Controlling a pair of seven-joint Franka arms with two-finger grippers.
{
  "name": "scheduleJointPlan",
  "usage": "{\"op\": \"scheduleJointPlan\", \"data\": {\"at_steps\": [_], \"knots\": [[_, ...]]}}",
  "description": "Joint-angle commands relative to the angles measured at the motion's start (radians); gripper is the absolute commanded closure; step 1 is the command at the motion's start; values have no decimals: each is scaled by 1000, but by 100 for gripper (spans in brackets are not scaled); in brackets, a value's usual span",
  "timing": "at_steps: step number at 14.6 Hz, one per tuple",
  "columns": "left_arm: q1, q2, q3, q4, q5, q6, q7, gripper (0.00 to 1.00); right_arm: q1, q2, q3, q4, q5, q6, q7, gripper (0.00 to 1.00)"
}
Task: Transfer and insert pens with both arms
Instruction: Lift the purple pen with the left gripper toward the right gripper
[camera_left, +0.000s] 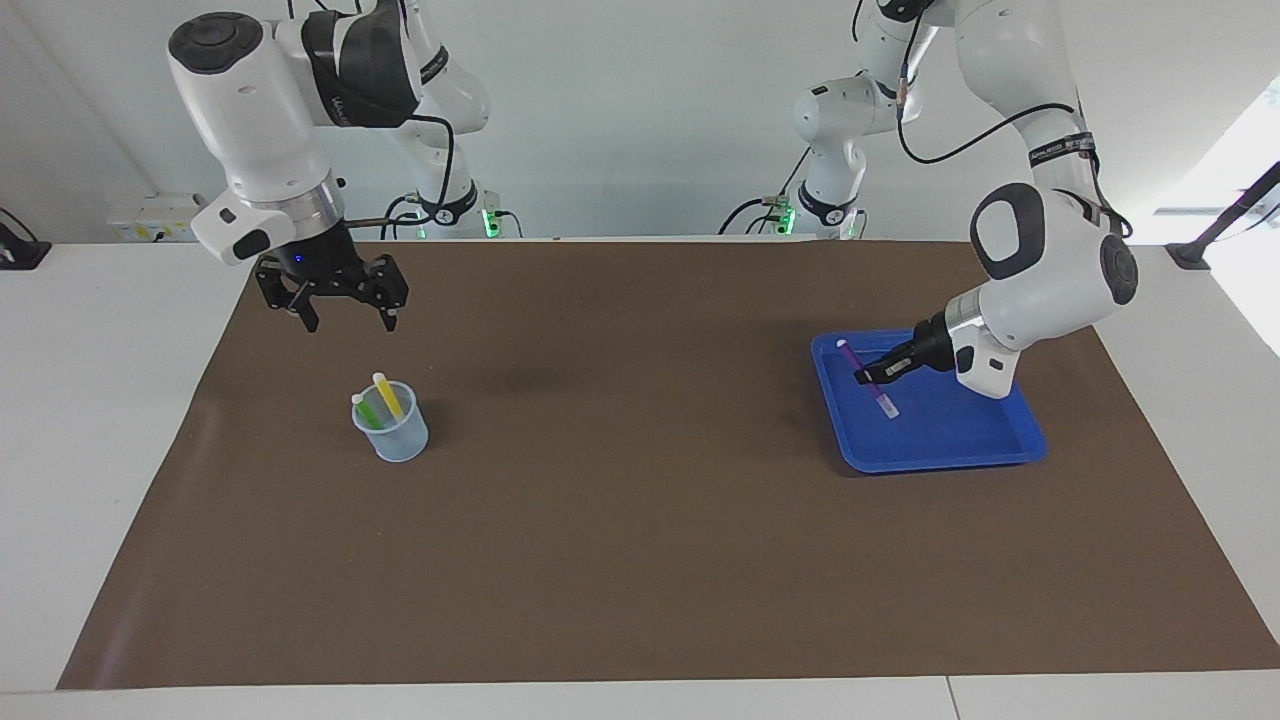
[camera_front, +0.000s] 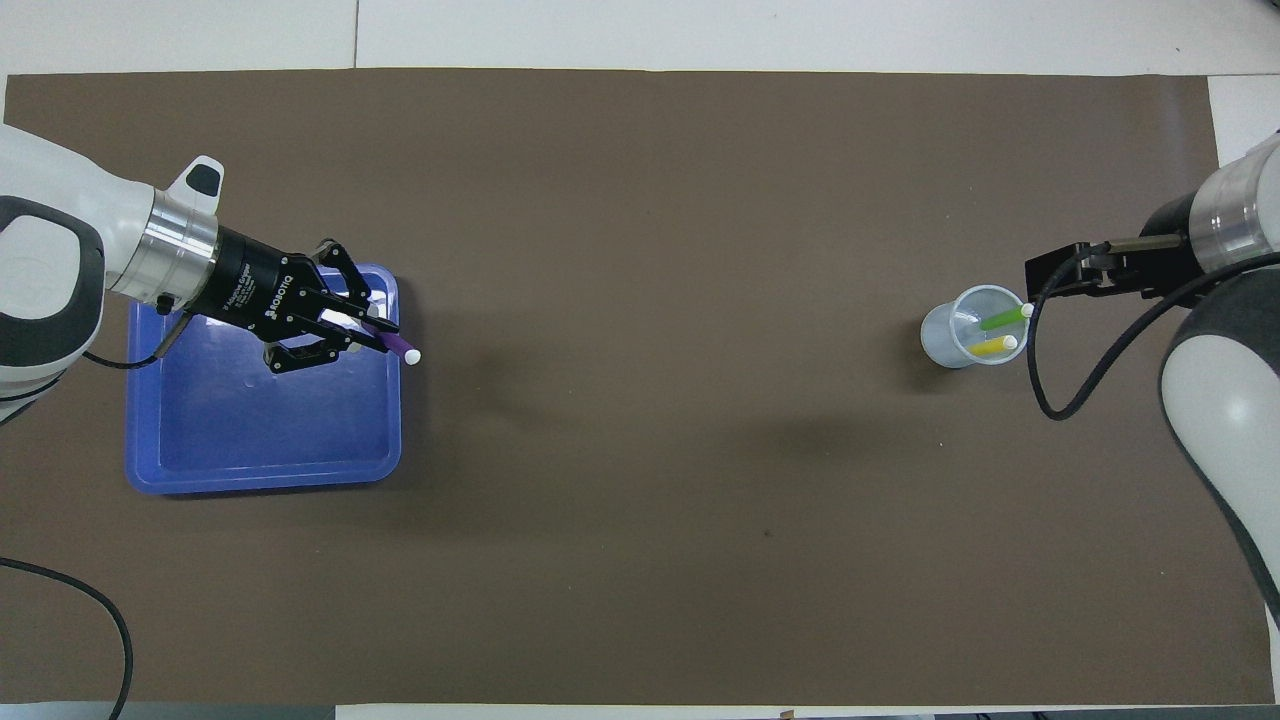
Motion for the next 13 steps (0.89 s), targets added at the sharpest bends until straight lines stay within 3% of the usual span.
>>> {"op": "scheduleJointPlan", "data": {"at_steps": [1, 7, 11, 13], "knots": [[-9, -20, -17, -8, -130, -13, -179, 100, 2, 12, 5, 33, -13, -38, 18, 0], [-9, -26, -124, -42, -390, 83, -385, 100, 3, 21, 65, 58, 35, -39, 59, 0], [-64, -88, -158, -126, -528, 195, -450, 100, 51, 56, 96, 148, 221, -28, 252, 0], [-108, -125, -158, -179, -604, 270, -450, 100, 98, 63, 96, 154, 330, 42, 354, 0]]}}
